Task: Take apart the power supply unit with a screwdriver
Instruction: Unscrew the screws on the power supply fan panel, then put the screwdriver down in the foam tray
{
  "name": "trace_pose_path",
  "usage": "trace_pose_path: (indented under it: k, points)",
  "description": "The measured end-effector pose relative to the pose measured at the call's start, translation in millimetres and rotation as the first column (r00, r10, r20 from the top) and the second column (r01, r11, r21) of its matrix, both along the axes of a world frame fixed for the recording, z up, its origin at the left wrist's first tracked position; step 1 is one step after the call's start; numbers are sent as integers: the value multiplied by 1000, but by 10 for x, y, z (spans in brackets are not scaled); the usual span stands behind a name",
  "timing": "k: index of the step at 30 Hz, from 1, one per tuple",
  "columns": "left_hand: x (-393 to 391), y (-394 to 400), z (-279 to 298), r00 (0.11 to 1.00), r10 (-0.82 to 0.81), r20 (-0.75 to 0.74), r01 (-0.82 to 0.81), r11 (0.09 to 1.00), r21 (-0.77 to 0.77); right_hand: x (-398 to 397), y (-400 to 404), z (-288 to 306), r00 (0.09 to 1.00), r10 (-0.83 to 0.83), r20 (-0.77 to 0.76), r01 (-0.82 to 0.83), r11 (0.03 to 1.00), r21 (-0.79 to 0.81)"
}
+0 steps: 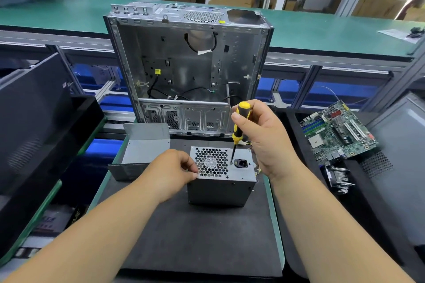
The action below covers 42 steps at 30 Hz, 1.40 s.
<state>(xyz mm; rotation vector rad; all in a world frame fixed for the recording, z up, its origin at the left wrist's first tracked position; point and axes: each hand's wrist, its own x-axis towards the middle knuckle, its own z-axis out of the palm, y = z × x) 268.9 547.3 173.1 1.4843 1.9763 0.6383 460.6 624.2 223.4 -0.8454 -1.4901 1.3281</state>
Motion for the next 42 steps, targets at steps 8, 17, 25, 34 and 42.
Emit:
trace_pose_path:
  k: [8, 17, 25, 34, 42]
  points:
    - [83, 54, 41, 999, -10, 35, 7, 996, 91, 128, 50, -16, 999, -51, -1, 51, 999, 13]
    - [793, 249, 138, 960, -164, 225, 115, 970, 214, 868, 132, -141, 882, -402, 245, 347, 907, 237]
    - [1762, 438, -35, 927, -355, 123, 329, 925, 191, 1925, 167, -493, 661, -565, 494, 593, 797, 117]
    - [2430, 623, -313, 917, -346, 197, 333, 938, 96, 2606, 158, -918, 698, -412, 586, 646, 716, -265]
    - [2474, 641, -363, 938, -269, 221, 264, 963, 52, 2713, 243, -1316, 641, -318, 698, 616, 756, -221]
